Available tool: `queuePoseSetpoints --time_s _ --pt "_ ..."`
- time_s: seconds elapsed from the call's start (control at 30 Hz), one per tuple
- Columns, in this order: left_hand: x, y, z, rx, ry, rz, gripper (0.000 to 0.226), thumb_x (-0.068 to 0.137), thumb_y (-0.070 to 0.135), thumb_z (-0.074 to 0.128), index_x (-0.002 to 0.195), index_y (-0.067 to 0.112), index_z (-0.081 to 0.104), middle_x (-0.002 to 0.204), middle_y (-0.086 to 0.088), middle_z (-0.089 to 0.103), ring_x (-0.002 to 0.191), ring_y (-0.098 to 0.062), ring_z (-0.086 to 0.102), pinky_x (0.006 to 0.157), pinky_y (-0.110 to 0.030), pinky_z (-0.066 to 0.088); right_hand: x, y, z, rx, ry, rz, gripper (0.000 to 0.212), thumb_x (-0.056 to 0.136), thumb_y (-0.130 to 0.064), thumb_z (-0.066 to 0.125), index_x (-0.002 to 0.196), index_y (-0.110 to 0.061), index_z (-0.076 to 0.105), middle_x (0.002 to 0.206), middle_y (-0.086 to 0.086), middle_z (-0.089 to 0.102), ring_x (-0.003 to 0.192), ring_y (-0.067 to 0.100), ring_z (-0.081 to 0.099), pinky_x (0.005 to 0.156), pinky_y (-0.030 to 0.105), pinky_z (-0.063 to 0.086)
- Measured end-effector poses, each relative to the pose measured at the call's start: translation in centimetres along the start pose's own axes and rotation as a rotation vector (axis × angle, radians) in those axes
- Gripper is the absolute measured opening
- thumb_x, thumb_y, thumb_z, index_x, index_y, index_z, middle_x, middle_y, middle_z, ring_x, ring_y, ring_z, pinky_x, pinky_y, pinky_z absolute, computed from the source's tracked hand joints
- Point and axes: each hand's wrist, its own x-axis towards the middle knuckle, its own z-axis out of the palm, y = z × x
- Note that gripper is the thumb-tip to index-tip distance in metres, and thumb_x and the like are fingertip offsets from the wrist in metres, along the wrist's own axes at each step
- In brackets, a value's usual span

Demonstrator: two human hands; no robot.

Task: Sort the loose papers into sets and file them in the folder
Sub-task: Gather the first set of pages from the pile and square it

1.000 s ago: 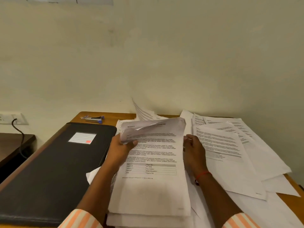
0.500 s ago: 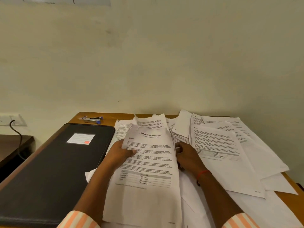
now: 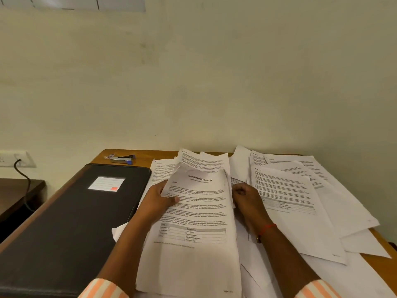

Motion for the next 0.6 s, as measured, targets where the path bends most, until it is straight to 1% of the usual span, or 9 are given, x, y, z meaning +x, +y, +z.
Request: queuePoseSetpoints --time_s 0.07,0.17,0.2,0.27,0.37,0.4,0.47,0.53,0.6 --pt "0.0 0.0 -0.1 -0.02 -0.017 0.009 0.035 0.089 0.005 0.072 0.106 0.034 0.063 0.1 0.007 0.075 0.089 -0.019 0.074 0.081 -0.037 0.062 0.2 0.4 0.1 -0.184 0.033 -0.027 0.016 0.089 -0.016 0.07 0.105 -0.019 0.07 0.097 -0.003 0.075 0.09 0.016 0.07 0.077 0.029 0.057" --pt "0.0 0.0 -0.1 -0.045 -0.05 0.018 0.034 0.089 0.001 0.07 0.106 0.03 0.066 0.095 0.006 0.078 0.09 -0.023 0.075 0.082 -0.039 0.062 0.1 0.6 0.2 -0.306 0.066 -0.103 0.028 0.089 -0.011 0.071 0.116 -0.016 0.067 0.105 -0.003 0.071 0.088 0.007 0.066 0.068 0.005 0.045" --pt "-0.1 0.0 -0.1 -0.049 -0.043 0.023 0.034 0.089 0.0 0.07 0.105 0.03 0.066 0.092 0.01 0.078 0.088 -0.02 0.076 0.079 -0.035 0.063 0.0 0.5 0.1 -0.321 0.097 -0.127 0.03 0.089 -0.006 0.07 0.118 -0.015 0.067 0.104 -0.001 0.07 0.085 0.006 0.063 0.064 0.002 0.043" --pt "-0.1 0.1 -0.1 -0.053 0.02 0.035 0.036 0.089 -0.002 0.069 0.103 0.032 0.065 0.089 0.008 0.077 0.085 -0.018 0.075 0.073 -0.03 0.062 -0.4 -0.3 -0.4 -0.368 0.216 -0.18 0.037 0.092 0.002 0.063 0.127 -0.009 0.064 0.11 0.009 0.07 0.088 0.014 0.062 0.067 0.008 0.045" --pt "0.1 0.0 -0.1 -0.082 0.128 0.045 0.039 0.089 -0.002 0.07 0.101 0.034 0.063 0.098 0.005 0.072 0.09 -0.019 0.072 0.065 -0.024 0.059 0.0 -0.9 -1.9 -0.507 0.506 -0.302 0.045 0.091 0.004 0.06 0.135 -0.006 0.058 0.115 0.018 0.07 0.102 0.033 0.066 0.084 0.033 0.052" --pt "0.2 0.0 -0.1 -0.104 0.145 0.034 0.038 0.089 -0.001 0.071 0.101 0.034 0.063 0.099 0.004 0.072 0.089 -0.019 0.072 0.064 -0.024 0.058 0.2 -0.9 -2.6 -0.499 0.54 -0.263 0.044 0.09 0.004 0.06 0.134 -0.004 0.057 0.116 0.019 0.069 0.106 0.036 0.065 0.087 0.037 0.051" --pt "0.4 -0.2 -0.1 -0.13 0.147 -0.01 0.034 0.089 0.001 0.071 0.103 0.03 0.062 0.099 0.002 0.072 0.086 -0.02 0.072 0.061 -0.026 0.058 0.4 -0.3 -3.8 -0.452 0.472 -0.102 0.031 0.087 0.005 0.058 0.118 0.003 0.06 0.108 0.02 0.068 0.103 0.038 0.064 0.083 0.036 0.05" --pt "0.4 -0.3 -0.1 -0.125 0.112 -0.044 0.029 0.09 0.003 0.07 0.11 0.023 0.064 0.102 -0.001 0.073 0.086 -0.021 0.074 0.063 -0.029 0.06 0.4 0.3 -4.5 -0.438 0.372 -0.006 0.017 0.085 0.008 0.056 0.101 0.005 0.06 0.094 0.016 0.066 0.09 0.035 0.065 0.071 0.03 0.051" --pt "0.5 -0.5 -0.1 -0.111 0.095 -0.065 0.029 0.091 0.004 0.07 0.115 0.02 0.065 0.106 -0.003 0.074 0.089 -0.023 0.074 0.068 -0.034 0.061 0.5 0.3 -4.8 -0.409 0.346 0.01 0.017 0.085 0.01 0.054 0.097 0.002 0.061 0.089 0.009 0.064 0.077 0.025 0.06 0.055 0.013 0.043"
